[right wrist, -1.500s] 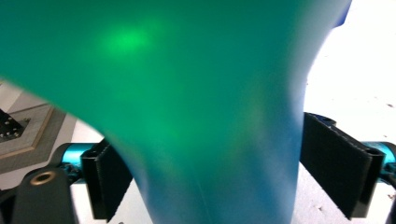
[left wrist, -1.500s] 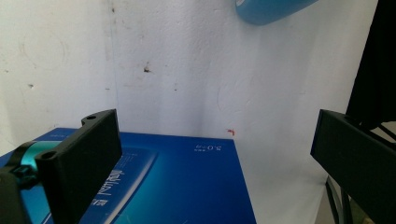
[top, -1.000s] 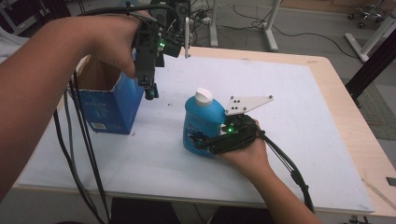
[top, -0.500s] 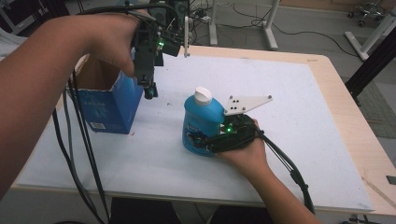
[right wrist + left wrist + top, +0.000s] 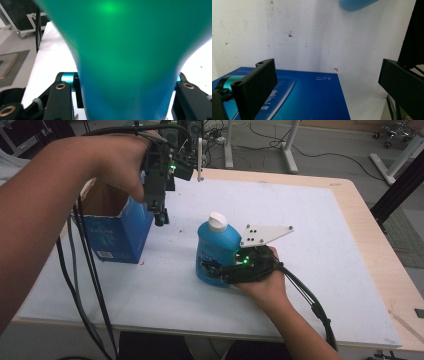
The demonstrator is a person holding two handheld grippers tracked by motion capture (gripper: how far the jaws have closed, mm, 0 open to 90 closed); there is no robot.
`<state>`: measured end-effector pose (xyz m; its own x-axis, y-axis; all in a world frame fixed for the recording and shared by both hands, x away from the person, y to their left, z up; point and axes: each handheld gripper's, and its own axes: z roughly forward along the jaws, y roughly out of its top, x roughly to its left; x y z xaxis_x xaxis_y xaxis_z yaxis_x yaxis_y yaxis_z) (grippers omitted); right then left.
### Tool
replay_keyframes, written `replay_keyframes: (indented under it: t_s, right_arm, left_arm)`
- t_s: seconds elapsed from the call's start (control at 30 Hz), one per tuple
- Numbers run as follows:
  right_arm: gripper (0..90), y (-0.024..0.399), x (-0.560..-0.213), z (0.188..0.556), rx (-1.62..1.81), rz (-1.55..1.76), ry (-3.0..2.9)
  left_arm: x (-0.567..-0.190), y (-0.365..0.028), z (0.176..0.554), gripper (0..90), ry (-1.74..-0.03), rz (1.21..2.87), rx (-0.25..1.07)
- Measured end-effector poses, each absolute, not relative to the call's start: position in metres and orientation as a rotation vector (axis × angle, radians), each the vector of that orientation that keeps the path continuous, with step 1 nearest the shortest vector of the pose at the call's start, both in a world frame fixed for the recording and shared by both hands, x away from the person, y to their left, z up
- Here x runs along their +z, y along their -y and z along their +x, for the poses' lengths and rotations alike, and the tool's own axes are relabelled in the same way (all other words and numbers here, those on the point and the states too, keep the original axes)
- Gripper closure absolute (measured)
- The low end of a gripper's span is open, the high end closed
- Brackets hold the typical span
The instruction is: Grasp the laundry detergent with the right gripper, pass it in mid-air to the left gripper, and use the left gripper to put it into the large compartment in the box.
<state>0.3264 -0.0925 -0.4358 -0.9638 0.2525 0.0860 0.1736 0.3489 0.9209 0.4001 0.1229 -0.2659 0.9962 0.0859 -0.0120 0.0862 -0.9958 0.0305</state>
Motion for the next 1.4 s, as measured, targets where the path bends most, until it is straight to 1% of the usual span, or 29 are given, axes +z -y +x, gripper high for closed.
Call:
replay_keyframes:
  t_s: [0.4,0.73,1.0,1.4]
  right_arm:
    - [46.0,0.095,-0.433,0.326,1.730,0.371,-2.505]
    - [46.0,0.106,-0.407,0.327,1.737,0.302,-2.497]
    - [46.0,0.111,-0.390,0.329,1.703,0.218,-2.545]
    - [46.0,0.104,-0.387,0.328,1.729,0.097,-2.618]
  left_arm:
    - [-0.264,-0.121,0.397,1.8,-0.128,3.105,-0.014]
    - [-0.254,-0.115,0.391,1.8,-0.092,3.104,-0.007]
    - [-0.244,-0.103,0.377,1.8,-0.042,3.102,-0.018]
    - [-0.231,-0.079,0.352,1.8,-0.002,3.096,-0.078]
